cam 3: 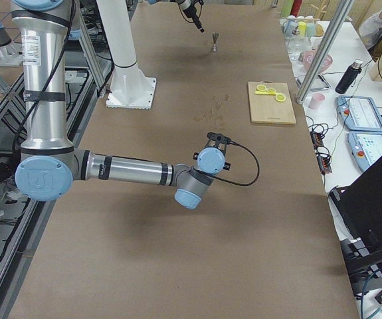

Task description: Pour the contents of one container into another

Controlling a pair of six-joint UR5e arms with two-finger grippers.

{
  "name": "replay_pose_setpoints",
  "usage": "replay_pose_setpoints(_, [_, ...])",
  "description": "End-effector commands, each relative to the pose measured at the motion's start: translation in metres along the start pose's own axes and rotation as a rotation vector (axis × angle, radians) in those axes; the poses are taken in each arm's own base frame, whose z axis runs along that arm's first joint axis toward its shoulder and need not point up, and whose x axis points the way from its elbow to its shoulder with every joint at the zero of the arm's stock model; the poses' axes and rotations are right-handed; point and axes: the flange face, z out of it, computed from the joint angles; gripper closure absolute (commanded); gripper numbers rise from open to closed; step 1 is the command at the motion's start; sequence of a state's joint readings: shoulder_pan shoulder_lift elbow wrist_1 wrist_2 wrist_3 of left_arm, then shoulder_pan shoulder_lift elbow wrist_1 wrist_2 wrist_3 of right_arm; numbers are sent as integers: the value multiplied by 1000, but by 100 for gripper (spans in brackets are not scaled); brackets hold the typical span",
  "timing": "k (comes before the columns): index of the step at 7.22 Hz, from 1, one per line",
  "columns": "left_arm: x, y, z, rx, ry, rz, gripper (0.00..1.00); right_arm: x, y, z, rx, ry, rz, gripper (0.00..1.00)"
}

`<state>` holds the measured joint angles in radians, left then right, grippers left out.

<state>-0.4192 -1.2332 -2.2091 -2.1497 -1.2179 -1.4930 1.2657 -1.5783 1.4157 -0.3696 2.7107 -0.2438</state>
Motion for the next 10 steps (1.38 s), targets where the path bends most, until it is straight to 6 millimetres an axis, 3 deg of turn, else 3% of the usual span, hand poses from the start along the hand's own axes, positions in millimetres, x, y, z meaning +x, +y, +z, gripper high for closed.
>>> replay_pose_setpoints(1, [-2, 22, 23, 122, 43, 26, 2, 5, -8, 19, 1, -1, 27, 2])
replay_pose_setpoints(4, [-26, 40, 54, 260, -24, 93, 3, -9, -27, 58, 28, 60, -4, 3])
replay_pose_setpoints(8, [-12, 61, 101, 428, 13, 83, 3, -10, -32, 82, 25, 113, 2, 5])
replay_pose_setpoints(10, [-21, 69, 113, 518, -14, 119, 3, -10, -32, 97, 14, 132, 7, 5])
